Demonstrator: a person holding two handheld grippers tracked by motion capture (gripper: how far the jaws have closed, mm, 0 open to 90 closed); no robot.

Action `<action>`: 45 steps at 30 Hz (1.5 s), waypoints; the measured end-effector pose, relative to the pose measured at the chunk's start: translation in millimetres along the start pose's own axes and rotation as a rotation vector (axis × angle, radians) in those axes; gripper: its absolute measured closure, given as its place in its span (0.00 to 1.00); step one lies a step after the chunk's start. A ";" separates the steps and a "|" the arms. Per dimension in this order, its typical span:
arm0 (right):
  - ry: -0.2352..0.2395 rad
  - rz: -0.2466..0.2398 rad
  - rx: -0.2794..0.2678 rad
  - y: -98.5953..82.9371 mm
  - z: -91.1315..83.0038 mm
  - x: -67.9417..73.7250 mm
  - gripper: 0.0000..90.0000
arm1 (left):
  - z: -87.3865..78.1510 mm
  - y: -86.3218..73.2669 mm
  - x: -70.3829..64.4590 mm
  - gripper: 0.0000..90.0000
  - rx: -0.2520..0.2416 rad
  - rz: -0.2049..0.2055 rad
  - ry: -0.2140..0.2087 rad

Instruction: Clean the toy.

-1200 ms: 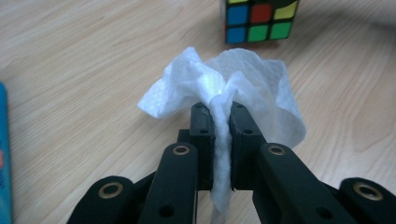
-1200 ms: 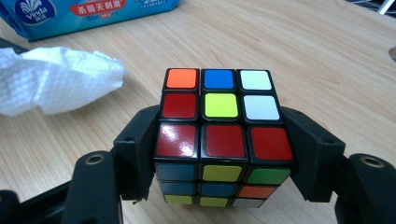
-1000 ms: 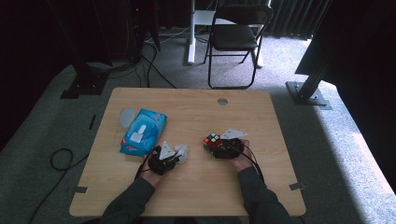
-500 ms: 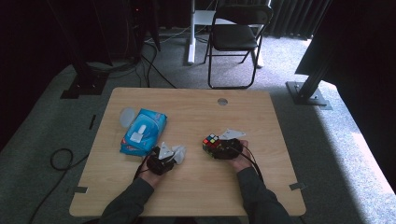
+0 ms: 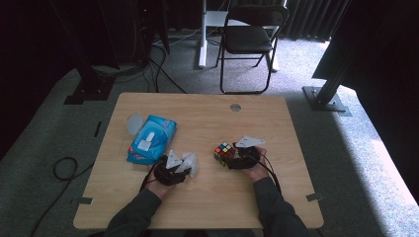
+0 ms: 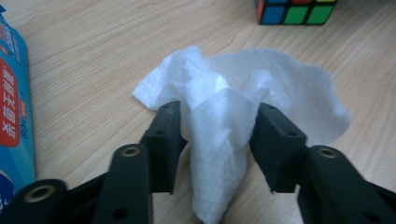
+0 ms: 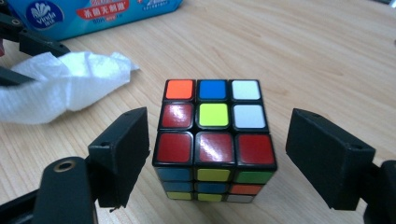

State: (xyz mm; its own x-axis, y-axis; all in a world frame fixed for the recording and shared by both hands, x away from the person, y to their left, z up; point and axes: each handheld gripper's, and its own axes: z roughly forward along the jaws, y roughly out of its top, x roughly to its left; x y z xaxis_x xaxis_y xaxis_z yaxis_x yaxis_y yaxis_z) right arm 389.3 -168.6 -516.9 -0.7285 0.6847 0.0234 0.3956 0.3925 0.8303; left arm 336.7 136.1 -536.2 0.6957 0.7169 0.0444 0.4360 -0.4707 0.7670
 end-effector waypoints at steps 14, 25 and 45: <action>-0.074 0.049 -0.066 -0.8 -29.3 -21.8 0.25 | -36.1 2.2 10.3 0.49 -0.091 -0.034 0.010; -0.133 0.108 -0.084 -8.9 -44.8 -40.2 0.26 | -64.0 -5.2 29.9 0.49 -0.130 -0.093 0.073; -0.212 0.198 -0.042 -29.6 -51.7 -56.9 0.35 | -83.3 -19.4 56.6 0.51 -0.172 -0.191 0.160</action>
State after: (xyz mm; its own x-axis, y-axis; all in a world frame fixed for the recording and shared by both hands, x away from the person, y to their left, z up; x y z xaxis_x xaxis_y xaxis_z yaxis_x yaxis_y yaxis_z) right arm 390.1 -250.9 -513.9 -0.5047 0.8601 0.0746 0.4919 0.2155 0.8436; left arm 320.1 228.7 -495.3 0.5061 0.8622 -0.0212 0.4373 -0.2354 0.8679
